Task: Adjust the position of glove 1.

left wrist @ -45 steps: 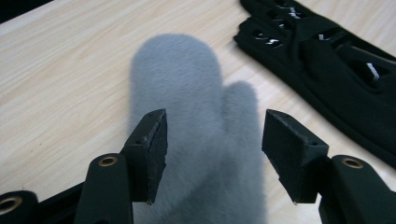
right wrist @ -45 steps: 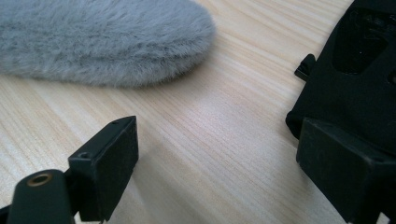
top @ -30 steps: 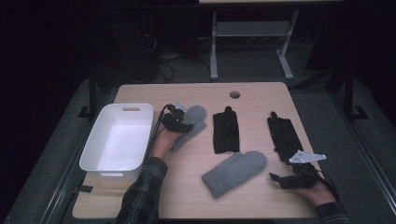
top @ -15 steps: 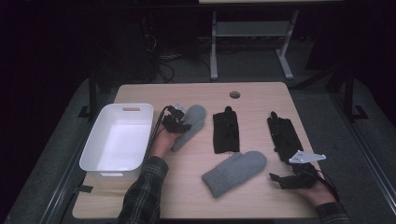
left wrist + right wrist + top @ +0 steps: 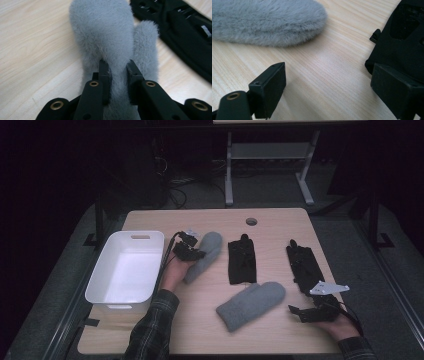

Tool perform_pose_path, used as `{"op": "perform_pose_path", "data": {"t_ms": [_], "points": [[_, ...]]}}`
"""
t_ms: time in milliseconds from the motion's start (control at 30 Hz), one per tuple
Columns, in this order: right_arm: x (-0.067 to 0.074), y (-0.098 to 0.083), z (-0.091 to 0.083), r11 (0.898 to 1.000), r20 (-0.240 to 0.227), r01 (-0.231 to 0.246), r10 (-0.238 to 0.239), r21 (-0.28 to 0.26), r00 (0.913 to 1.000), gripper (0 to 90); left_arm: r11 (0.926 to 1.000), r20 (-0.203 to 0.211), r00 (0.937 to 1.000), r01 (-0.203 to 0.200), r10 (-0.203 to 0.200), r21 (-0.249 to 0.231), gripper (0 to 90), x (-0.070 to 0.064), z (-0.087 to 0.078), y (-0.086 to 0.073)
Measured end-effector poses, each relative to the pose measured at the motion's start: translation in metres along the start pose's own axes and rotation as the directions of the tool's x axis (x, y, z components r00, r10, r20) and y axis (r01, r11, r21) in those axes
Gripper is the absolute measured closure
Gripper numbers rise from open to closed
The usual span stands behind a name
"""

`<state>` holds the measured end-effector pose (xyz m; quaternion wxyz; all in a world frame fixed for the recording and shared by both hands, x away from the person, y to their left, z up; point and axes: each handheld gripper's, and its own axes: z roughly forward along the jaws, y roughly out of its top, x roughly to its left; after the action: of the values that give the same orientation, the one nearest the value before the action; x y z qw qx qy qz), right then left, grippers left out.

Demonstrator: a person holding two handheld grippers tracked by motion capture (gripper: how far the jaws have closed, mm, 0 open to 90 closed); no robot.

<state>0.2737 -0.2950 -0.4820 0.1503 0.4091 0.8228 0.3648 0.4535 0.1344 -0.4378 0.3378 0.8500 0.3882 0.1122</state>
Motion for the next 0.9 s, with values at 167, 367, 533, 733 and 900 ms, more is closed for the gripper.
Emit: {"op": "perform_pose_path", "data": {"t_ms": [167, 367, 533, 733, 900], "points": [[0.000, 0.000, 0.000, 1.000, 0.000, 0.001, -0.001, 0.000, 1.0000, 12.8, 1.0000, 0.030, 0.9995, 0.006, -0.005, -0.008, 77.9, -0.004, -0.010, 0.004], [0.000, 0.000, 0.000, 1.000, 0.000, 0.001, -0.001, 0.000, 1.0000, 12.8, 0.9997, 0.078, 0.9968, 0.015, -0.013, -0.017, 77.9, -0.013, -0.025, 0.010], [0.000, 0.000, 0.000, 1.000, 0.001, 0.002, -0.002, 0.000, 1.0000, 12.9, 0.9996, 0.121, 0.9925, 0.022, -0.019, -0.018, 78.0, -0.020, -0.034, 0.014], [0.000, 0.000, 0.000, 1.000, 0.001, 0.000, 0.000, -0.001, 1.0000, 13.0, 1.0000, 0.176, 0.9845, 0.000, 0.000, -0.001, 78.0, -0.036, -0.045, 0.017], [0.000, 0.000, 0.000, 1.000, 0.000, -0.003, 0.003, -0.003, 1.0000, 13.1, 0.9998, 0.201, 0.9794, -0.018, 0.019, -0.004, 78.1, -0.045, -0.050, 0.018]]}}
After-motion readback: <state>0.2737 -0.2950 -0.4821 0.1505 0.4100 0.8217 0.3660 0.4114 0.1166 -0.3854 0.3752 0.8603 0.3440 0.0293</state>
